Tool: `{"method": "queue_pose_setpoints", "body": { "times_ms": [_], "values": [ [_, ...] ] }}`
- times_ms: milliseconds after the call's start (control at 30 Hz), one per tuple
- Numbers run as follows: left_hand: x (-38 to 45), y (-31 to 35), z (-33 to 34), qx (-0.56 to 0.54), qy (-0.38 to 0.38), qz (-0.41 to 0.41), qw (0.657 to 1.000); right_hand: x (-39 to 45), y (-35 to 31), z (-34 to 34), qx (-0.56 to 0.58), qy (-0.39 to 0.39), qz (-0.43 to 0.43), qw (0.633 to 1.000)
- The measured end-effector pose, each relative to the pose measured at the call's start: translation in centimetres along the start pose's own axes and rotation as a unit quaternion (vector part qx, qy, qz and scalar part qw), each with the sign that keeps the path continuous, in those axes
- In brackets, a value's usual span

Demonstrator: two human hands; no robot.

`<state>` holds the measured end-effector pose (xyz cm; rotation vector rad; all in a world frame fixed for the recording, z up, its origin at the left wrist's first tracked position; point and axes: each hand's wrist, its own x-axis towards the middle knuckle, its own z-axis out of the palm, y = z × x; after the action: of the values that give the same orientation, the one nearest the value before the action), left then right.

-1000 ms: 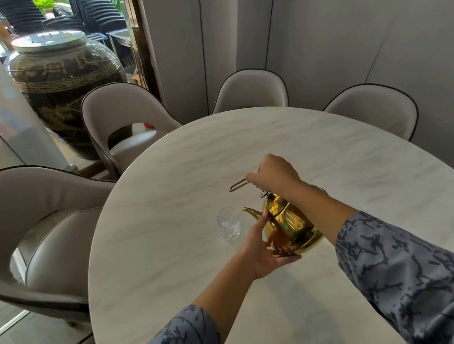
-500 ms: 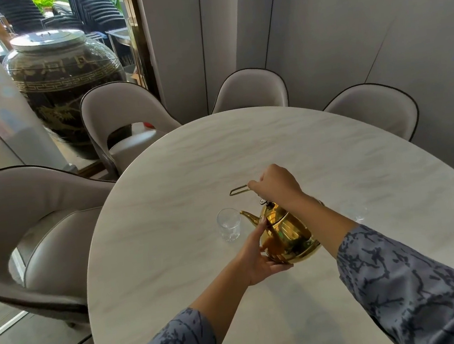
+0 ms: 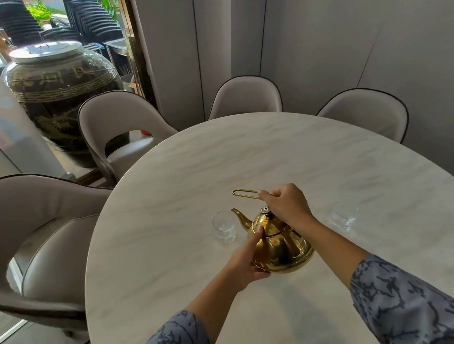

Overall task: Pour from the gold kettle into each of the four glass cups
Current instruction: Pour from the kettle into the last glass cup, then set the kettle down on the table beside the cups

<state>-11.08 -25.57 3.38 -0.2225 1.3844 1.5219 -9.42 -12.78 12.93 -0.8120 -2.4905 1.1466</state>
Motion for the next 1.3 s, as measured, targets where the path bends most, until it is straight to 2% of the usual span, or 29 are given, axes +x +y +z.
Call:
{"method": "queue_pose_setpoints", "body": {
  "times_ms": [233,433,533,767,933,1300],
  "values": [
    [-0.7,0.1,0.7,0.097,0.066,0.060,0.991,-1.6,2.2,-2.0,0.116,0.010,0.013,0.993],
    [-1.2,0.0,3.4,0.144,0.083,0.061,0.984,-3.9,4.9,-5.5,0.246,0.018,0.063,0.967],
    [-1.0,-0.4,5.7,0.168,0.066,0.050,0.982,-4.9,6.8,-7.7,0.278,0.037,0.091,0.956],
    [0.5,-3.3,12.1,0.173,0.034,0.032,0.984,-6.9,11.3,-13.1,0.284,0.081,0.113,0.949],
    [1.9,-5.9,19.1,0.195,0.026,0.011,0.980,-8.6,16.1,-17.7,0.306,0.149,0.143,0.929],
    [6.4,-8.1,28.2,0.207,0.029,-0.039,0.977,-6.8,24.1,-21.7,0.286,0.199,0.190,0.918]
  ]
}}
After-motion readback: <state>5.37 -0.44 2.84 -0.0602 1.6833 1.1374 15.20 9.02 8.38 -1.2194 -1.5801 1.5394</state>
